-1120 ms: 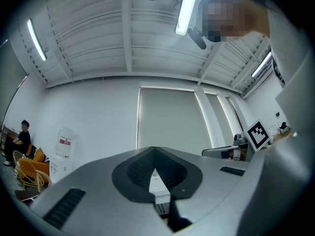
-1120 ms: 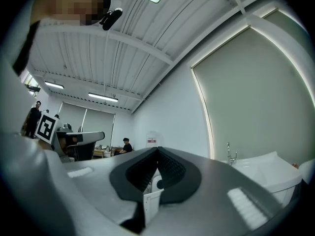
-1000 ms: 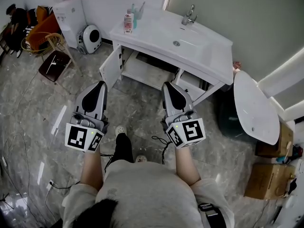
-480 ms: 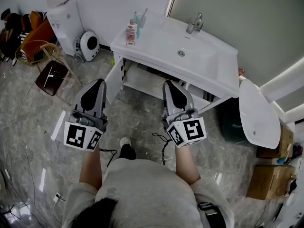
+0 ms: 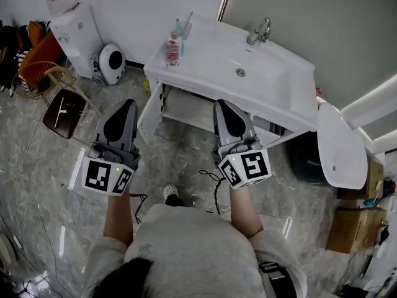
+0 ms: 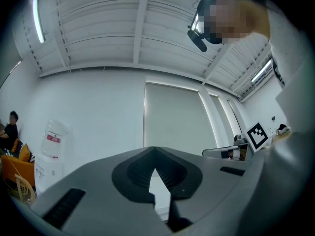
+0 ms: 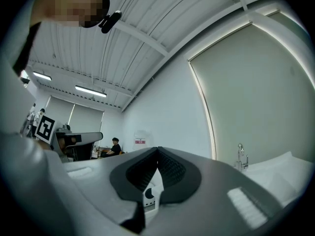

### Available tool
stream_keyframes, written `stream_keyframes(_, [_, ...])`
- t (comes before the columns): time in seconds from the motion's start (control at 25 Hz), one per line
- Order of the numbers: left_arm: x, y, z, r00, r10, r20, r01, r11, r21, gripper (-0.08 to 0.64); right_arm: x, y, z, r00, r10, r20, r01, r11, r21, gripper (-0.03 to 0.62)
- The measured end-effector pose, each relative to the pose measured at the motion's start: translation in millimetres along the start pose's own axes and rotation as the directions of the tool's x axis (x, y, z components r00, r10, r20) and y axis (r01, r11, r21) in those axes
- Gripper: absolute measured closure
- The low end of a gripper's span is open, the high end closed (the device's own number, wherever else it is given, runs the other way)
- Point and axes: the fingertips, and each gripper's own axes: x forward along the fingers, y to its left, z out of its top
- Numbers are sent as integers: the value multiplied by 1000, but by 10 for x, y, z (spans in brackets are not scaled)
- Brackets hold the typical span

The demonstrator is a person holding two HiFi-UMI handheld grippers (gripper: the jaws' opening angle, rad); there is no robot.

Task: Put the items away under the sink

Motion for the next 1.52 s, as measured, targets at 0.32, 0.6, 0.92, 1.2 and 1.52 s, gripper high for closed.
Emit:
stream_keyframes(0.32, [215,436,-136,1000,-16,-2,16,1000,-7,554,451,21,-190,1000,-18,-12,19,1000,9,581])
stream_keyframes(0.6, [522,615,-398,999,-26,-20,25,998,-52,554,720,-178,-356,999,-22,-49,22,1000,-4,581])
stream_keyframes(0.92, [1070,935,-495,1000,6,-8,-6,1000,-29,554,1375,-562,-478,999,25,-48,-25,1000,-5,581])
stream_keyframes(1.2, [1589,1215,-433,998,59,16,-59,998,-2,554,2034,-915,-425,994,101,-38,-102,995,-9,581])
stream_keyframes(1.52, [1936,1458,-597,991,136,-1,-136,991,9,554,2659,-1156,-810,959,258,-120,-250,965,74,581])
